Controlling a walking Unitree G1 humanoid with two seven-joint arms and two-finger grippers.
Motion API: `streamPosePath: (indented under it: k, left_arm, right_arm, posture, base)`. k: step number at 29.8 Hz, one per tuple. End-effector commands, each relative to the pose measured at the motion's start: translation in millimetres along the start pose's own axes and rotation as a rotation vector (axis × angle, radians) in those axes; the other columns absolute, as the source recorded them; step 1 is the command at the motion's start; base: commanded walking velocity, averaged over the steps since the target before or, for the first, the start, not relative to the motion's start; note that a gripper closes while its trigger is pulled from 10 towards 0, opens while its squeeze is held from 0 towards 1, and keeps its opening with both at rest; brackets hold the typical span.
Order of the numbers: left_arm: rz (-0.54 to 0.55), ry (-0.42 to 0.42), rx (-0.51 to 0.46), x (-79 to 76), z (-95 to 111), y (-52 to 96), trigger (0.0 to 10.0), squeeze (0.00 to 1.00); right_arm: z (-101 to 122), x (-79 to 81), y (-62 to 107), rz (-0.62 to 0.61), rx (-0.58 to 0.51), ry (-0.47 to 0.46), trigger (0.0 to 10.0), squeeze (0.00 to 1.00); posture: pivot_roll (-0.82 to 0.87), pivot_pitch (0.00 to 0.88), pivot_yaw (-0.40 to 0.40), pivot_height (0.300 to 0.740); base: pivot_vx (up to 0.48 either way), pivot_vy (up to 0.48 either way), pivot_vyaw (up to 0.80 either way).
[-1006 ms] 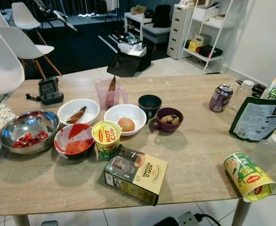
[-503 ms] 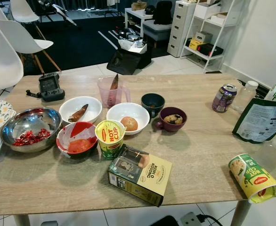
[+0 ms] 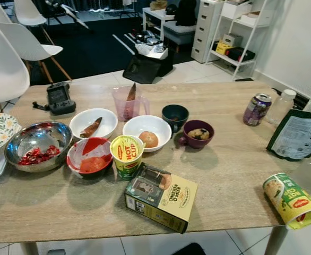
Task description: Restocking fridge
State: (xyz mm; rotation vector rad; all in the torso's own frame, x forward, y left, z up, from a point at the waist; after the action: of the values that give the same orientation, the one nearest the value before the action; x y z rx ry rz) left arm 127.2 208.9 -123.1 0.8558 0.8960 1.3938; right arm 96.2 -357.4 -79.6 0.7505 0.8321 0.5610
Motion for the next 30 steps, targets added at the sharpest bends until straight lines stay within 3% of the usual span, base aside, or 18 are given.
streamPosePath:
  k: [1,2,5,6,8,10,11,13,15,16,17,18,20,21,24,27,29,30]
  left_arm:
    - [0.013,-0.012,0.009,5.3,-2.4,1.3,10.0,0.0]
    - [0.014,-0.014,0.008,5.6,-2.0,1.2,10.0,0.0]
    - [0.013,-0.018,0.009,5.7,-1.9,1.2,10.0,0.0]
    - [0.012,-0.021,0.01,5.9,-1.8,1.3,10.0,0.0]
    - [0.012,-0.024,0.011,6.0,-1.6,1.2,10.0,0.0]
    - [0.012,-0.024,0.011,6.0,-1.6,1.2,10.0,0.0]
    - [0.011,-0.029,0.012,6.1,-1.4,1.2,10.0,0.0]
    - [0.011,-0.029,0.012,6.1,-1.4,1.2,10.0,0.0]
    - [0.009,-0.037,0.013,6.5,-1.0,1.2,10.0,0.0]
    - [0.007,-0.042,0.014,6.6,-1.0,1.3,10.0,0.0]
    - [0.007,-0.042,0.014,6.6,-1.0,1.3,10.0,0.0]
    - [0.006,-0.046,0.015,6.7,-1.1,1.3,10.0,0.0]
    - [0.003,-0.053,0.017,6.4,-0.9,1.2,10.0,0.0]
    - [0.003,-0.053,0.017,6.4,-0.9,1.2,10.0,0.0]
    - [0.0,-0.056,0.013,5.1,0.5,0.8,10.0,0.0]
    - [-0.001,-0.055,0.012,4.7,1.1,0.6,10.0,0.0]
    - [-0.002,-0.055,0.01,4.2,2.0,0.4,10.0,0.0]
    - [-0.002,-0.055,0.01,4.2,2.0,0.4,10.0,0.0]
  right_arm:
    - [1.2,-13.0,-1.4,-0.06,0.003,-0.114,10.0,0.0]
    - [4.8,-29.0,-2.5,-0.133,-0.003,-0.225,10.0,0.0]
    - [8.0,-45.4,-3.1,-0.198,-0.012,-0.326,10.0,0.0]
    - [12.9,-62.0,-3.0,-0.257,-0.032,-0.392,10.0,0.0]
    - [18.7,-77.1,-2.4,-0.303,-0.056,-0.437,10.0,0.0]
    - [18.7,-77.1,-2.4,-0.303,-0.056,-0.437,10.0,0.0]
    - [28.0,-95.8,-0.9,-0.352,-0.092,-0.49,10.0,0.0]
    - [28.0,-95.8,-0.9,-0.352,-0.092,-0.49,10.0,0.0]
    - [47.4,-121.7,3.1,-0.392,-0.162,-0.687,10.0,0.0]
    - [64.8,-127.5,5.3,-0.345,-0.232,-0.846,10.0,0.0]
    - [64.8,-127.5,5.3,-0.345,-0.232,-0.846,10.0,0.0]
    - [88.5,-129.7,8.9,-0.266,-0.324,-1.008,10.0,0.0]
    - [123.6,-131.3,17.0,-0.125,-0.474,-1.193,10.0,0.0]
    - [123.6,-131.3,17.0,-0.125,-0.474,-1.193,10.0,0.0]
    - [175.0,-135.8,37.1,0.091,-0.713,-1.343,10.0,0.0]
    - [191.1,-134.6,45.1,0.192,-0.791,-1.364,10.0,0.0]
    - [222.6,-127.9,65.1,0.433,-0.964,-1.35,10.0,0.0]
    - [222.6,-127.9,65.1,0.433,-0.964,-1.35,10.0,0.0]
  posture:
    - [-0.05,0.0,-0.002,0.74]
    - [-0.05,0.0,-0.002,0.74]
    - [-0.05,0.0,-0.002,0.74]
    - [-0.05,0.0,-0.002,0.74]
    - [-0.07,0.0,0.012,0.74]
    - [-0.07,0.0,0.012,0.74]
    - [-0.07,0.0,0.018,0.74]
    - [-0.07,0.0,0.018,0.74]
    - [-0.08,0.0,0.024,0.74]
    - [-0.09,0.0,0.03,0.74]
    - [-0.09,0.0,0.03,0.74]
    - [-0.09,0.0,0.03,0.74]
    - [-0.1,0.0,0.028,0.74]
    - [-0.1,0.0,0.028,0.74]
    - [-0.09,0.0,0.027,0.74]
    - [-0.09,0.0,0.025,0.74]
    - [-0.09,0.0,0.025,0.74]
    - [-0.09,0.0,0.025,0.74]
  base:
    - [0.0,0.0,0.0]
    - [0.0,0.0,0.0]
    - [0.0,0.0,0.0]
    - [0.0,0.0,0.0]
    - [0.0,0.0,0.0]
    - [0.0,0.0,0.0]
    - [0.0,0.0,0.0]
    - [0.0,0.0,0.0]
    - [0.0,0.0,0.0]
    - [0.0,0.0,0.0]
    - [0.0,0.0,0.0]
    - [0.0,0.0,0.0]
    - [0.0,0.0,0.0]
    - [0.0,0.0,0.0]
    - [0.0,0.0,0.0]
    - [0.0,0.0,0.0]
    - [0.0,0.0,0.0]
    - [0.0,0.0,0.0]
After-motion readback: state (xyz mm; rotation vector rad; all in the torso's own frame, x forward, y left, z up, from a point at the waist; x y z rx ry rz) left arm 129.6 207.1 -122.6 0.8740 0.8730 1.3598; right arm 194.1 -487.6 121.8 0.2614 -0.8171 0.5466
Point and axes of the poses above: a point about 5 cm out from each wrist's last joint towards the gripper, its own y axis pointing back from the gripper into the wrist, its own z axis along the axis of the wrist's last joint, x = y × z, the point moved 2 cm from there along -y, pointing out of the wrist towards the gripper, and after that the axes turned 3 degrees about -y, right-handed, at the moved point
